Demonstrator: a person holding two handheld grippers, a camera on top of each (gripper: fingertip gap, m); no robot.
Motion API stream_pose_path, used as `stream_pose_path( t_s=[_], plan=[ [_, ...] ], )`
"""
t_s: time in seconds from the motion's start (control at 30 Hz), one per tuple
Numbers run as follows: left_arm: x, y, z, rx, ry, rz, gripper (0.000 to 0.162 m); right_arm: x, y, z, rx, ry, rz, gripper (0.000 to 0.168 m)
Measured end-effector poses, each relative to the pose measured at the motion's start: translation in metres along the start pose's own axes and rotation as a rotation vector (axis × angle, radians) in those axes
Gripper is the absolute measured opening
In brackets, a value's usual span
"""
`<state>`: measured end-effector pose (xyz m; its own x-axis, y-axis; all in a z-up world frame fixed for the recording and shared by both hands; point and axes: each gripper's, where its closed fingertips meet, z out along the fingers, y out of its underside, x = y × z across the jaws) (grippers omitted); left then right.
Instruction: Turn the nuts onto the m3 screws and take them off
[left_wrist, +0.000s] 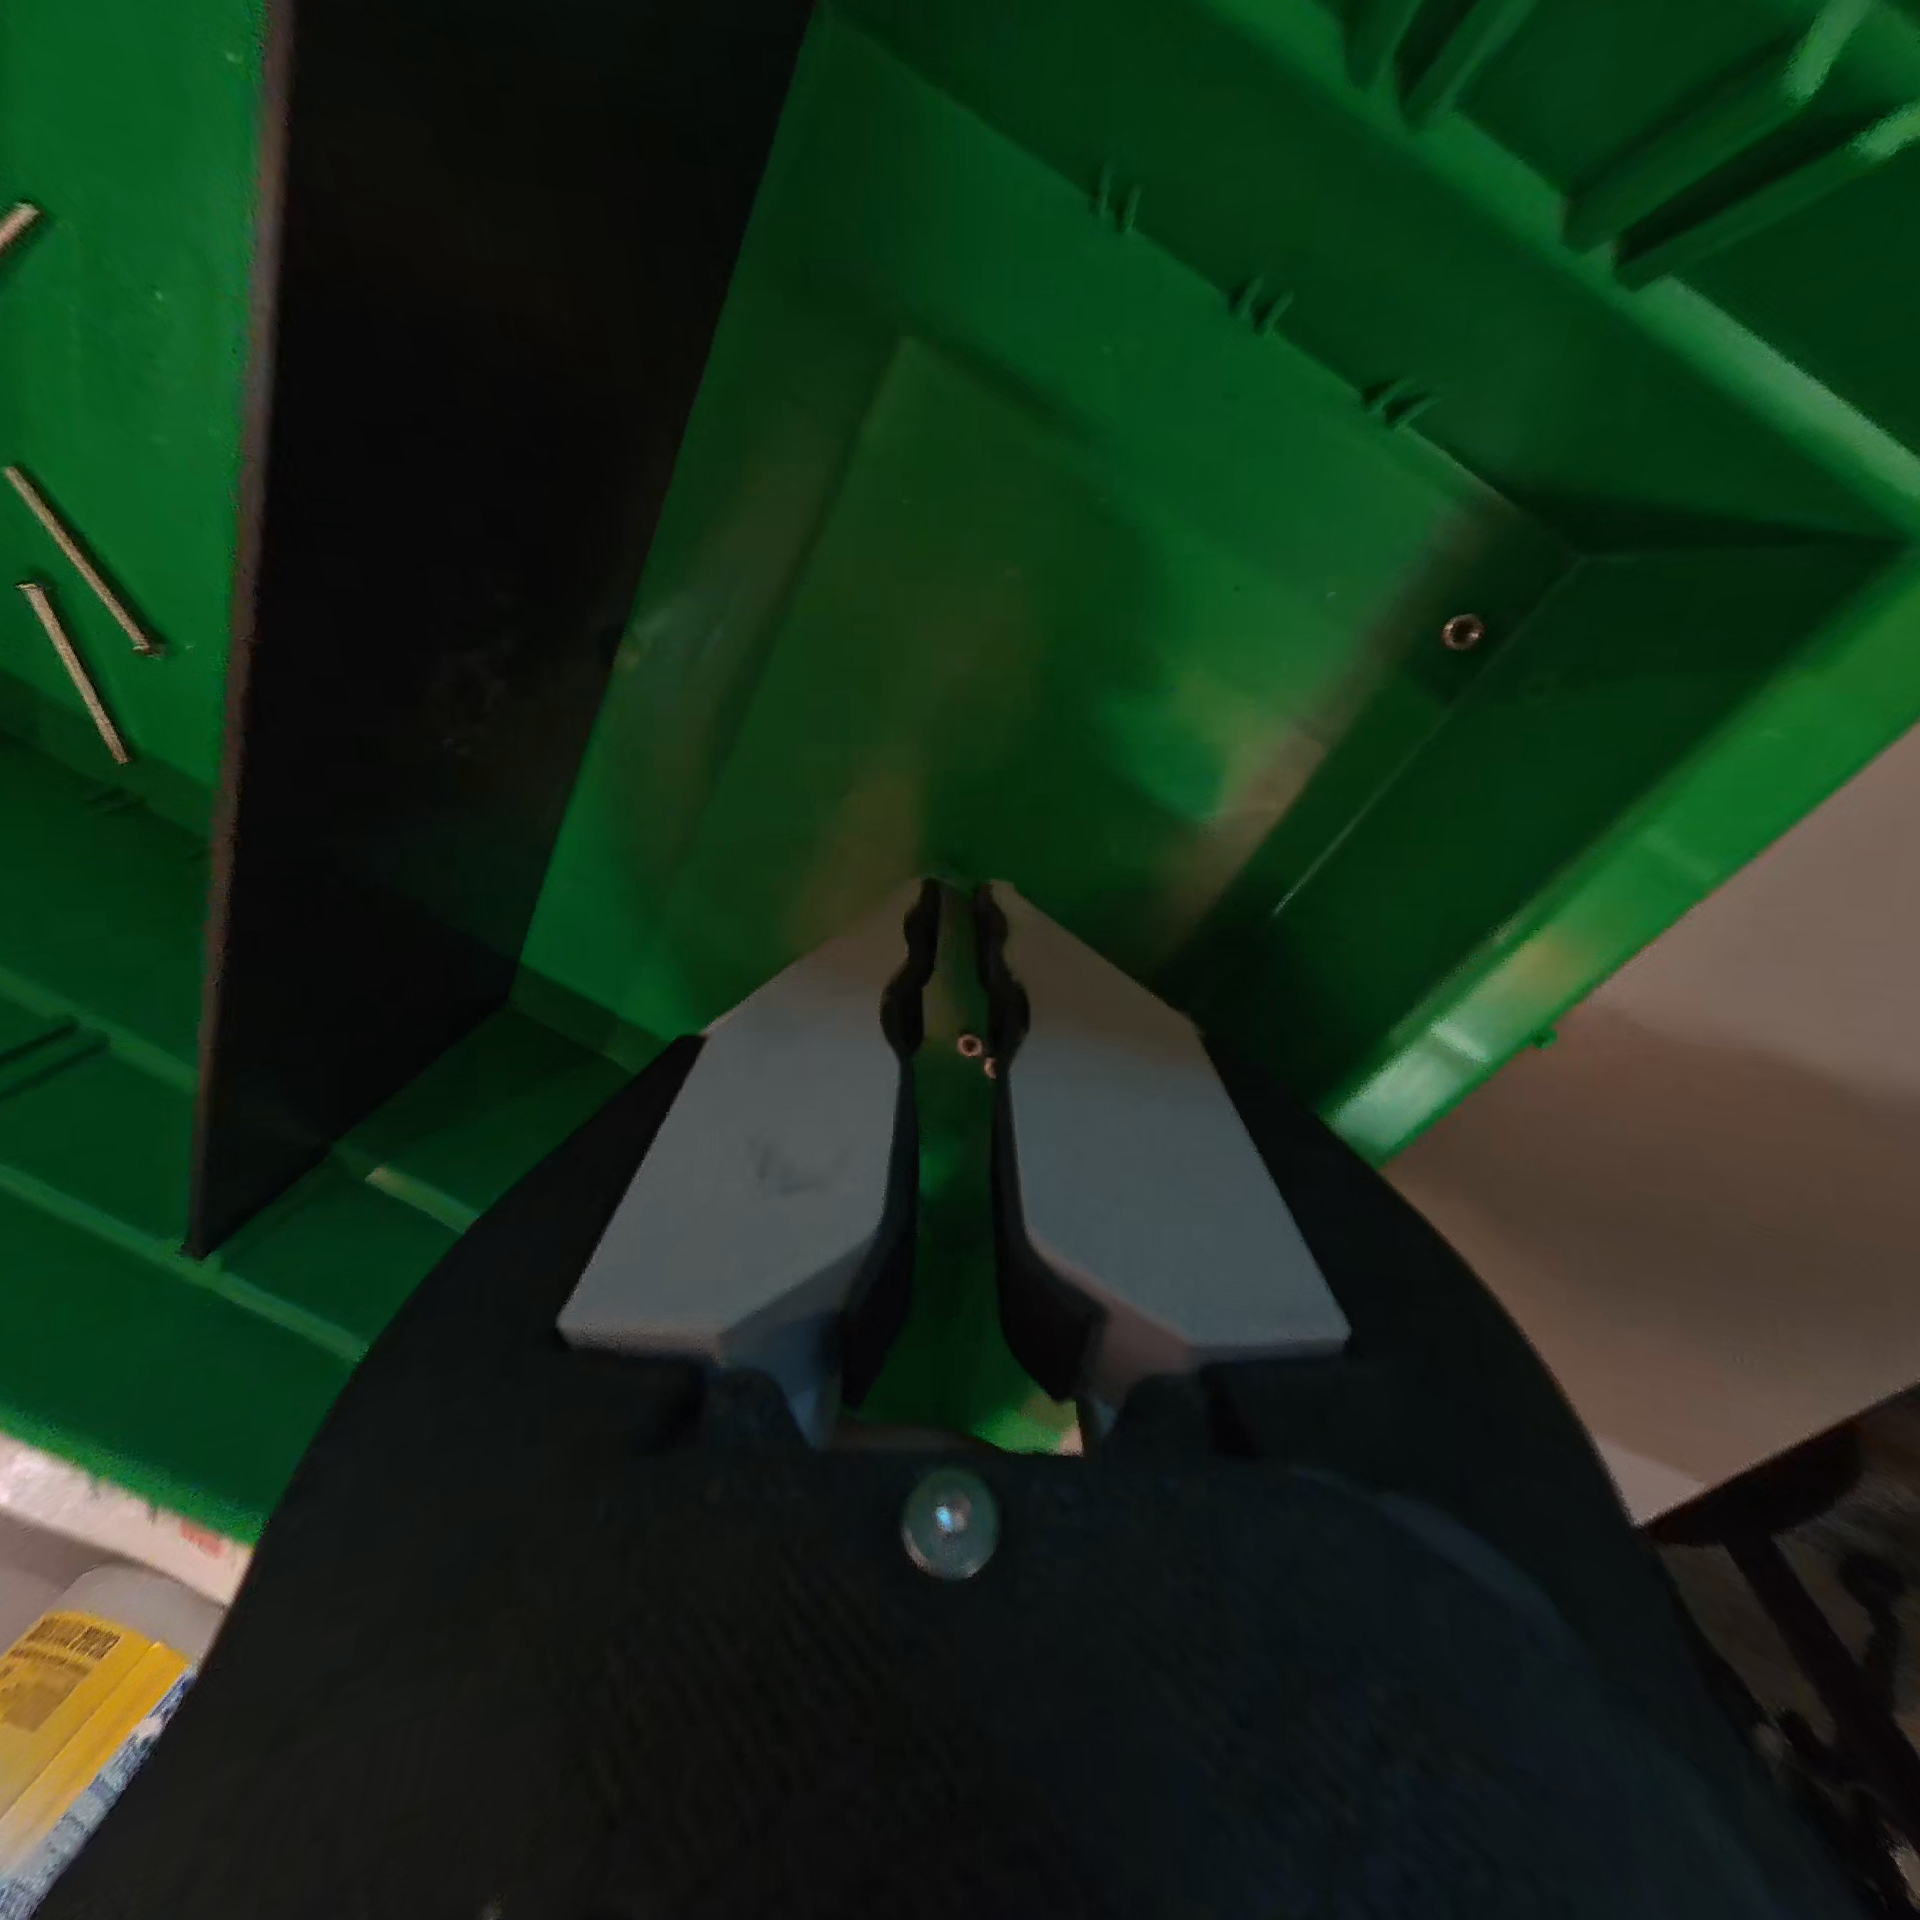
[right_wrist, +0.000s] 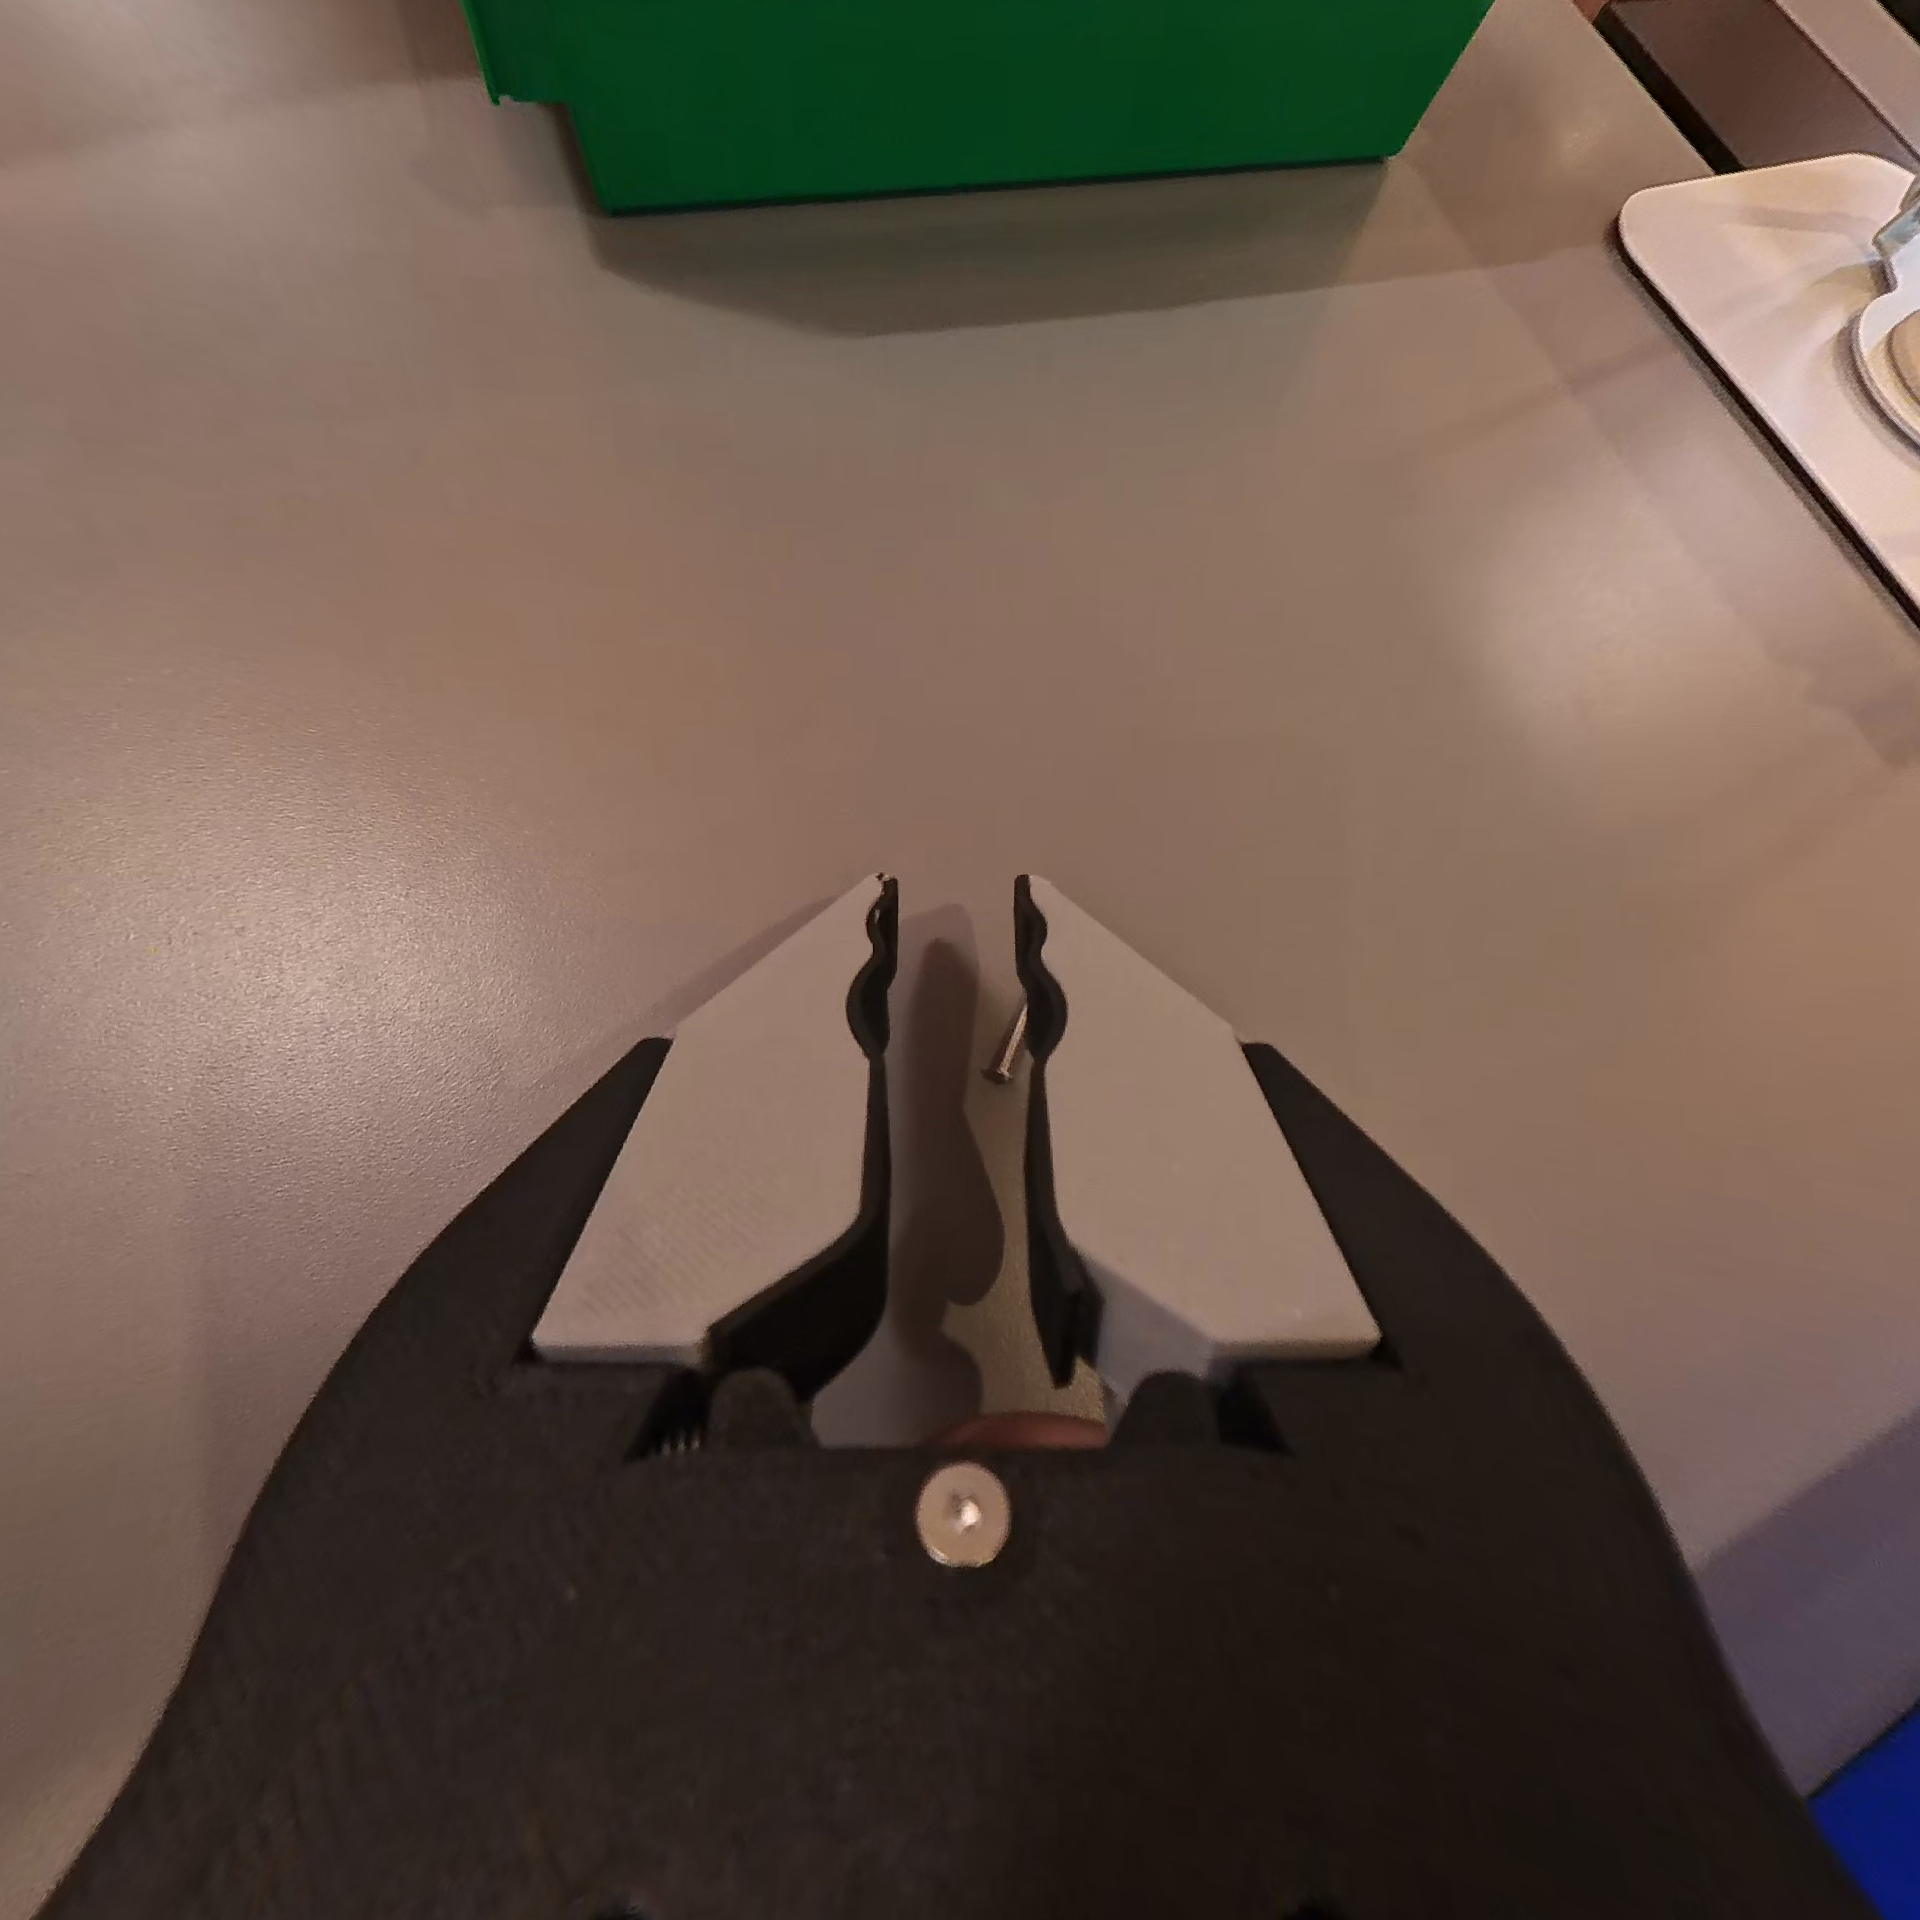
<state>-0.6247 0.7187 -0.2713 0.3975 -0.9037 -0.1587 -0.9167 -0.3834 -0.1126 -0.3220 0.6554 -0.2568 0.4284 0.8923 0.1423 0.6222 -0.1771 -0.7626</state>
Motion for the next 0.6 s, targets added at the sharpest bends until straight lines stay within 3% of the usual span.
stream_pose_path(
  t_s=[0.33, 0.6],
  plan=[
    [-0.030, -0.001, -0.051, 0.108, -0.195, -0.108, 0.015, 0.002, -0.005, -0.001, 0.034, 0.032, -0.006, 0.018],
    [-0.021, -0.009, -0.045, 0.209, -0.117, -0.070, 0.020, -0.003, -0.027, -0.008, 0.160, 0.024, -0.027, 0.018]
  ],
)
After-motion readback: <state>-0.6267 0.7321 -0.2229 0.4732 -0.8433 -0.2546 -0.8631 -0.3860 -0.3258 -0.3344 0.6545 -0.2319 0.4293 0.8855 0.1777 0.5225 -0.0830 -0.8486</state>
